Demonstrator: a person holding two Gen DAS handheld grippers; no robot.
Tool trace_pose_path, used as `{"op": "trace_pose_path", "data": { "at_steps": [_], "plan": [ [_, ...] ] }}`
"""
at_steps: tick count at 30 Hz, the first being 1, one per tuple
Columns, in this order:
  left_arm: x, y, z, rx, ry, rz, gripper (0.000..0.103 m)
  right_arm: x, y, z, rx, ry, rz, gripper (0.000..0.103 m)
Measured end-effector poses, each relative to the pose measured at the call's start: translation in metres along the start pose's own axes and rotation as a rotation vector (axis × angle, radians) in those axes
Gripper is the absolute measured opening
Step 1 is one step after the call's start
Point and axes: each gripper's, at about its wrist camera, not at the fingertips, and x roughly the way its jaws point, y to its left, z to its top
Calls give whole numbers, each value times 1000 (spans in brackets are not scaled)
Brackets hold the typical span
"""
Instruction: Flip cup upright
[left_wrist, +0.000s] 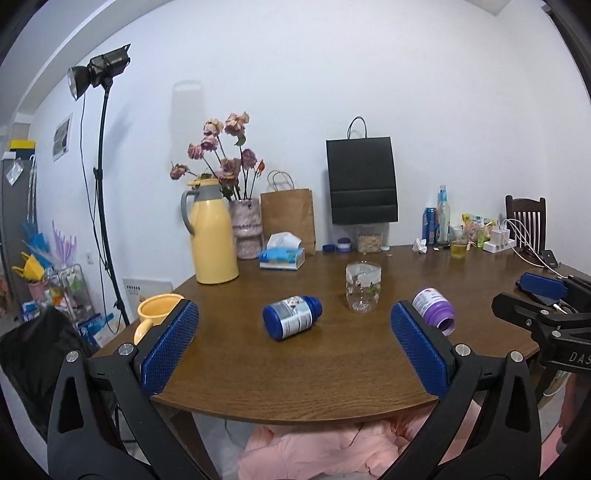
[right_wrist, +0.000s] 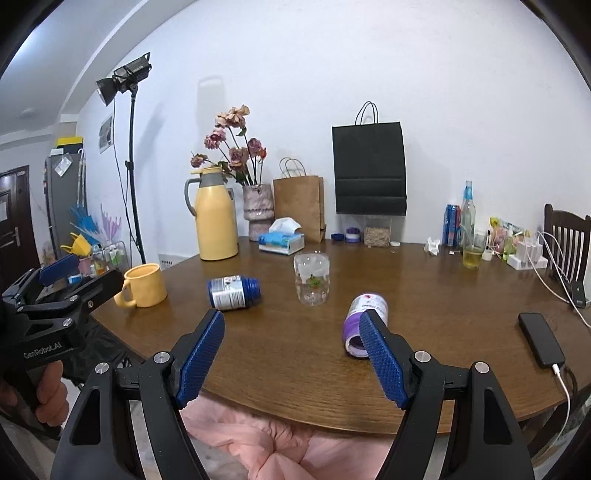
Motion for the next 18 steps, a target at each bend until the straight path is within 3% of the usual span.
{"op": "trace_pose_path", "data": {
  "at_steps": [18],
  "plan": [
    [1, 2, 1, -5, 2, -5, 103, 1, -4, -1, 6, 1, -2, 80]
  ]
}}
